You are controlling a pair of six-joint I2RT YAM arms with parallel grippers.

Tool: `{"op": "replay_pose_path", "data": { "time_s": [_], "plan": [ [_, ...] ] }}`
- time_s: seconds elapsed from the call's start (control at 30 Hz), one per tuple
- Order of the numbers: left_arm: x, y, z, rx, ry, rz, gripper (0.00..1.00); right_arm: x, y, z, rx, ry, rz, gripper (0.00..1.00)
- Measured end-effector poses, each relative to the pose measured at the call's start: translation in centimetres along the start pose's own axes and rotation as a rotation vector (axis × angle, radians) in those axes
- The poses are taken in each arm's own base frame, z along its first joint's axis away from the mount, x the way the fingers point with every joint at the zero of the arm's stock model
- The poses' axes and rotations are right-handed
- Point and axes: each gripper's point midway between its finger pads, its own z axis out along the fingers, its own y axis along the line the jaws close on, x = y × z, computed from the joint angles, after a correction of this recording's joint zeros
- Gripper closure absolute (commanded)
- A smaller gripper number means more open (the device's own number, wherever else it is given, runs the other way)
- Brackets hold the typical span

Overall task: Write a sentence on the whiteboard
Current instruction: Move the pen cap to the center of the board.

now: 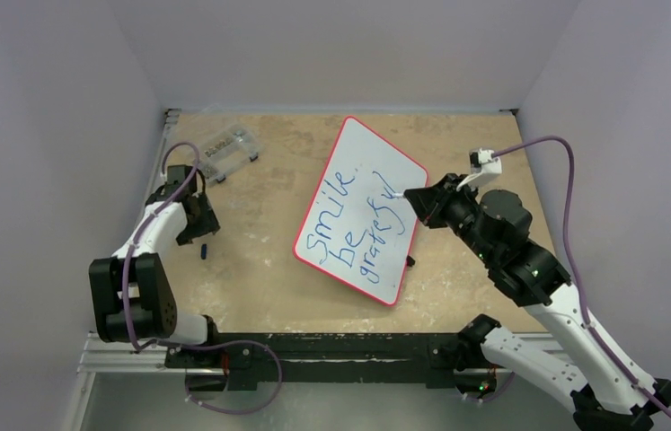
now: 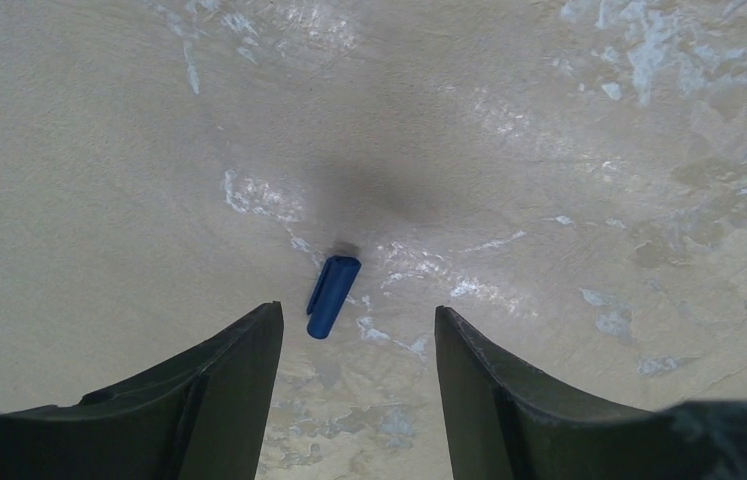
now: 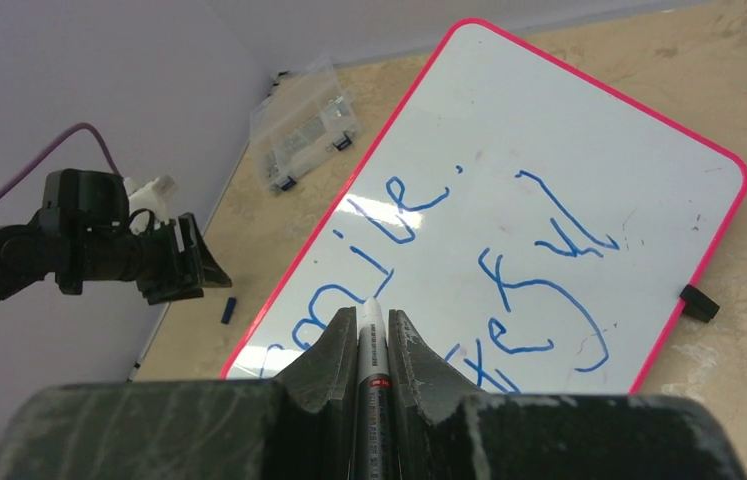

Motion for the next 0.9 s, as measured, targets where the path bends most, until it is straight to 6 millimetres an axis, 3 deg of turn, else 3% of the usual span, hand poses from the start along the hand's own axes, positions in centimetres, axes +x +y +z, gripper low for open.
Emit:
{"op": "replay_pose_path", "data": {
  "time_s": [0.4,0.9],
  "plan": [
    [1.9,0.5,2.4,0.013,0.125,0.031,0.49,-0.4,-0.1,-0.5,-0.004,-0.019,-0.023,1.00],
    [3.1,0.1,3.4,0.051,0.259,0.053,0.53,-0.5,-0.1,-0.6,-0.005,-0.022,-0.027,1.00]
  ]
}}
